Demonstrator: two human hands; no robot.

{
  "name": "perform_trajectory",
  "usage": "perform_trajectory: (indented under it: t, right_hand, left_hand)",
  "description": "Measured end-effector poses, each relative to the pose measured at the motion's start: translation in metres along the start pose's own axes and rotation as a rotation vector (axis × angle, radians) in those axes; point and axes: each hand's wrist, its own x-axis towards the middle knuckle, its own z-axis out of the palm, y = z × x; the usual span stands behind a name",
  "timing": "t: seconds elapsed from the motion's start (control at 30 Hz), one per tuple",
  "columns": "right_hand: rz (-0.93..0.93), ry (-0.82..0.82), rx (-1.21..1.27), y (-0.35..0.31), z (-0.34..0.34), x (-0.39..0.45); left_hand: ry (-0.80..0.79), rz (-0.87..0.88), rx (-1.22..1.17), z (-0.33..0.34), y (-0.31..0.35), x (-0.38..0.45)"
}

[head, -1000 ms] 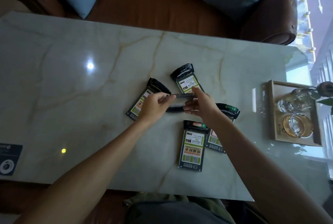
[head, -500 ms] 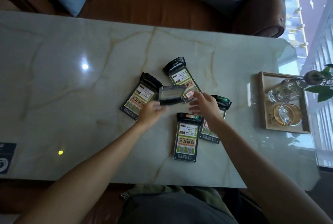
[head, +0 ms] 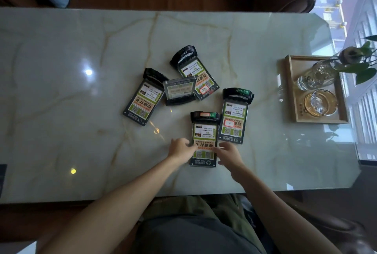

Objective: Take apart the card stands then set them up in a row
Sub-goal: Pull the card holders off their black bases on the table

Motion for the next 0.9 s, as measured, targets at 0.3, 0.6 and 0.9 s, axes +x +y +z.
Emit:
perform_trajectory:
  t: [0.3, 0.6, 0.9]
  right_hand:
    - [-0.053, -0.106, 0.205, -0.023, 0.002, -0.006]
    - [-0.163, -0.055, 0.260, -0.090, -0.014, -0.017]
    - [-0.129, -0.108, 0.308, -0.120, -0.025, -0.014]
  left_hand:
    - [-0.049, 0.031, -0.118, -0.029, 0.001, -0.004]
    - [0.016, 0.135, -0.406, -0.074, 0.035, -0.009]
    - [0.002, 0.159, -0.588, -0.086, 0.054, -0.013]
